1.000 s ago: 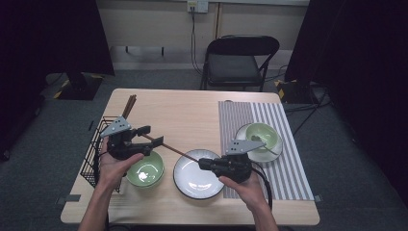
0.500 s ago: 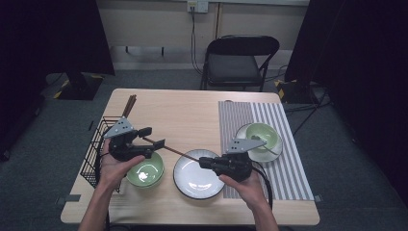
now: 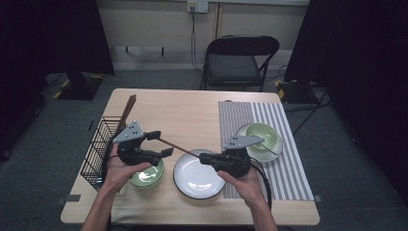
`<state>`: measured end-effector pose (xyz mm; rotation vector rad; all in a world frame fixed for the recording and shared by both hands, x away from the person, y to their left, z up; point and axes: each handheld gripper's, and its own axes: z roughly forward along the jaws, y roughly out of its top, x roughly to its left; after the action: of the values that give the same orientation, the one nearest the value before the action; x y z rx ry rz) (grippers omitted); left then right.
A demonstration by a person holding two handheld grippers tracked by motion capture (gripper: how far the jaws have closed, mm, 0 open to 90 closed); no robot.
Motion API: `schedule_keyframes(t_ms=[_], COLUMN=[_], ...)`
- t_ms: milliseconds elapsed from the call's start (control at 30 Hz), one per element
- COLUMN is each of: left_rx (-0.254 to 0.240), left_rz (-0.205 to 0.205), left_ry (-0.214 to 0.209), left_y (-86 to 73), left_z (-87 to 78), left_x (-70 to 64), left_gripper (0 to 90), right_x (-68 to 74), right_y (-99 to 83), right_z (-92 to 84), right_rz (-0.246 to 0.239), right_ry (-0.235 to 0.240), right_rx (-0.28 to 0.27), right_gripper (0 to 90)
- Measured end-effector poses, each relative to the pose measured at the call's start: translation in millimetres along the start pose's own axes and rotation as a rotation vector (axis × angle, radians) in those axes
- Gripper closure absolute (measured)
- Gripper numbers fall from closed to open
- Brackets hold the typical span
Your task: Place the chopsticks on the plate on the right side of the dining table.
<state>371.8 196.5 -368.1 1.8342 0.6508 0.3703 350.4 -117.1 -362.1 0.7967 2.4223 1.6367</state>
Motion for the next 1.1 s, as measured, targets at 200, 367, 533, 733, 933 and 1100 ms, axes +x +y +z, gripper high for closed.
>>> schedule_keyframes(t_ms=[200, 367, 533, 733, 933, 1100], left_rx=[-0.001, 0.011, 0.01, 0.008, 0.011, 0.011], left_rz=[0.024, 0.072, 0.083, 0.091, 0.083, 0.09], left_ry=[0.004, 0.004, 0.005, 0.021, 0.027, 0.034], left_y=[-5.1, -7.8, -8.0, -10.3, -12.8, -12.7], left_z=[5.2, 8.4, 9.1, 9.3, 9.1, 6.2], left_x=[-0.5, -4.2, -5.5, -4.1, -0.9, 0.4], left_gripper=[21.9, 24.6, 31.1, 33.0, 38.8, 42.2], right_x=[0.9, 2.0, 7.7, 12.1, 10.5, 12.7], right_y=[3.9, 9.9, 19.8, 29.0, 33.4, 38.8], right_z=[-2.4, -4.4, -7.0, -11.0, -9.9, -9.8], right_rz=[0.002, -0.008, -0.04, -0.066, -0.063, -0.077], right_ry=[-0.015, -0.012, -0.002, -0.015, -0.003, -0.007], right_rx=[0.012, 0.024, 0.034, 0.024, 0.022, 0.018], right_gripper=[86.2, 86.2, 86.2, 86.2, 86.2, 86.3])
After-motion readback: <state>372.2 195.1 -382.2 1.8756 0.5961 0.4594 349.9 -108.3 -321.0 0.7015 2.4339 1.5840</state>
